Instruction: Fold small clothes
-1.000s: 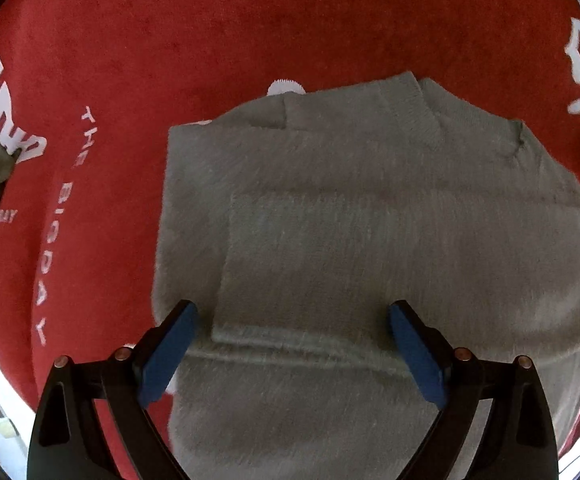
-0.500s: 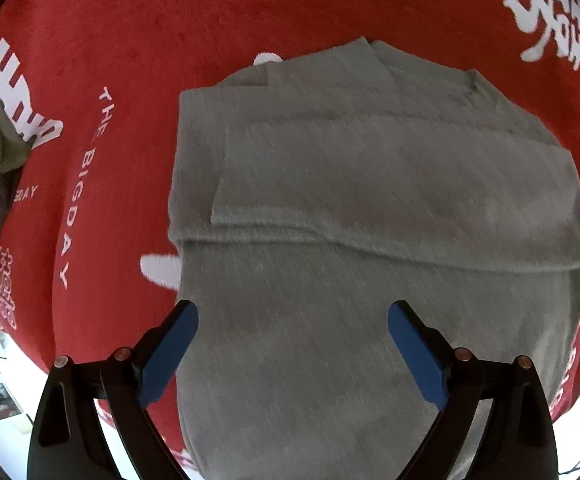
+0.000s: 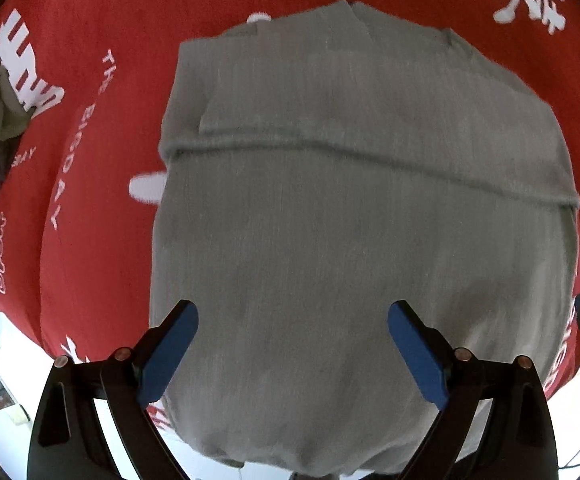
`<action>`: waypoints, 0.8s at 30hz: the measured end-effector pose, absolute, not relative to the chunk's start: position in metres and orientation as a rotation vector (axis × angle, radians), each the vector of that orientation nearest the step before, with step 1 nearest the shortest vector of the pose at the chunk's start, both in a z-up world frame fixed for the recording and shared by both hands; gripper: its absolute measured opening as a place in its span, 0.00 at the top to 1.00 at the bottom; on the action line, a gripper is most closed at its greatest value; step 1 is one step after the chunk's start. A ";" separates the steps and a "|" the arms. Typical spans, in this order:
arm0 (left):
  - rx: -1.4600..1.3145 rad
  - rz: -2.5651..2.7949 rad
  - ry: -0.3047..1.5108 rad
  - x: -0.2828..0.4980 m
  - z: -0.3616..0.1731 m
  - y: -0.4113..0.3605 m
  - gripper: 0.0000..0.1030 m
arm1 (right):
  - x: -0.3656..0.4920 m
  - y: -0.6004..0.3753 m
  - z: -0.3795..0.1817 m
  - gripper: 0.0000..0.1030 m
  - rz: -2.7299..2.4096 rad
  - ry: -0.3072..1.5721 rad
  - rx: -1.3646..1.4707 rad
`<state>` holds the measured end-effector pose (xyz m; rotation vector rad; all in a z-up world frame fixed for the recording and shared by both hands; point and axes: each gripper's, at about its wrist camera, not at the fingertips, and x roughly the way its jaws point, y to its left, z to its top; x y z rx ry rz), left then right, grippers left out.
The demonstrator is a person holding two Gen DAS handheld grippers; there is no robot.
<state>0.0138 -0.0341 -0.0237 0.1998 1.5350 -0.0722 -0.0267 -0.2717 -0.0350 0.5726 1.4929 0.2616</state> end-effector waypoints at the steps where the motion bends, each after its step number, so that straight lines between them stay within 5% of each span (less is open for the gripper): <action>1: 0.199 -0.079 1.539 0.008 -0.025 -0.030 0.06 | -0.032 -0.268 -0.034 0.48 0.261 1.483 0.573; 13: 0.097 -0.143 1.522 -0.070 -0.019 0.078 0.06 | -0.110 -0.202 -0.028 0.44 0.266 1.448 0.599; 24: -0.009 -0.280 1.608 -0.112 -0.066 0.113 0.06 | -0.189 -0.213 -0.061 0.44 0.167 1.519 0.628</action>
